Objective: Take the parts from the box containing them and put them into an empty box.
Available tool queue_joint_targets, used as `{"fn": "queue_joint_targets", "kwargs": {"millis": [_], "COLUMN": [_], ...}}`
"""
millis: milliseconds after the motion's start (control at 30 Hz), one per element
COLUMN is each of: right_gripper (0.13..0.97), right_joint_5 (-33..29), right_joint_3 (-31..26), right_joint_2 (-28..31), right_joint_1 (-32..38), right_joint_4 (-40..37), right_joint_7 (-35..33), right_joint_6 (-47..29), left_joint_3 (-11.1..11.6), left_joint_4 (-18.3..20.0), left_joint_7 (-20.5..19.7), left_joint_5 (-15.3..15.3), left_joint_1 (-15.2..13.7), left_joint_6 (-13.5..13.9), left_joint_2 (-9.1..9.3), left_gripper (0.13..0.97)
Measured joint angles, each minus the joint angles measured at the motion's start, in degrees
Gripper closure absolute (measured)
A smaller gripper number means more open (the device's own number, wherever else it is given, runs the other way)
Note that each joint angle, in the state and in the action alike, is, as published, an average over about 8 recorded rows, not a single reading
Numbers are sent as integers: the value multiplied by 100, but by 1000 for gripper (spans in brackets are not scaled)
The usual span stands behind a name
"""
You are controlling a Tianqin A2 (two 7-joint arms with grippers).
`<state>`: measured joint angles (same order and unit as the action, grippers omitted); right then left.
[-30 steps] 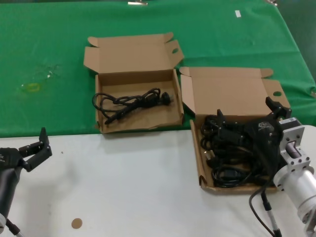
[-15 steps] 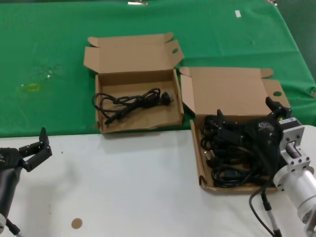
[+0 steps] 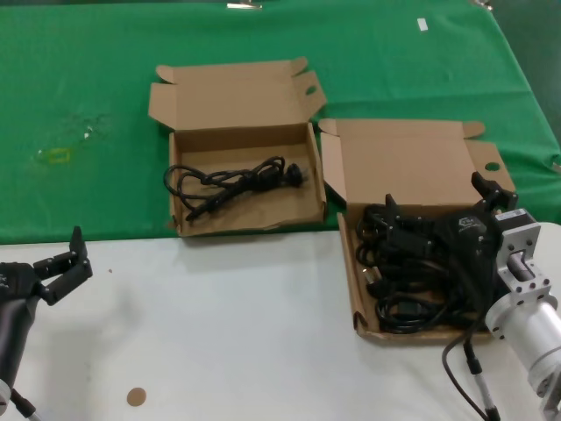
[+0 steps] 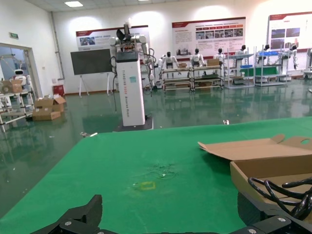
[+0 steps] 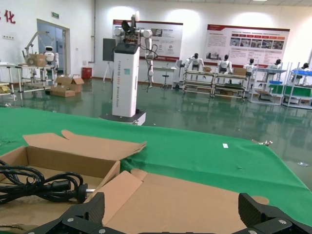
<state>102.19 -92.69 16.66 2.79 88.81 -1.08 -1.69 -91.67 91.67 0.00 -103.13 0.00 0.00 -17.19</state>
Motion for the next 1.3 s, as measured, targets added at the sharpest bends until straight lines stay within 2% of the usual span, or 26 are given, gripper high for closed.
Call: {"fn": "queue_joint_targets", "kwargs": {"millis": [1300], "right_gripper": [129], "right_joint_5": [0], "right_joint_3": [0], "right_joint_2": [0], "right_joint_1": [0], "right_joint_4": [0], "right_joint_7": [0], "right_joint_6": [0], "left_joint_3": [0], "left_joint_4": [0], "left_joint_7": [0], "left_joint_5": [0], "left_joint_1": [0], "left_joint_6": [0], "left_joint_2": [0], "left_gripper": [132]}}
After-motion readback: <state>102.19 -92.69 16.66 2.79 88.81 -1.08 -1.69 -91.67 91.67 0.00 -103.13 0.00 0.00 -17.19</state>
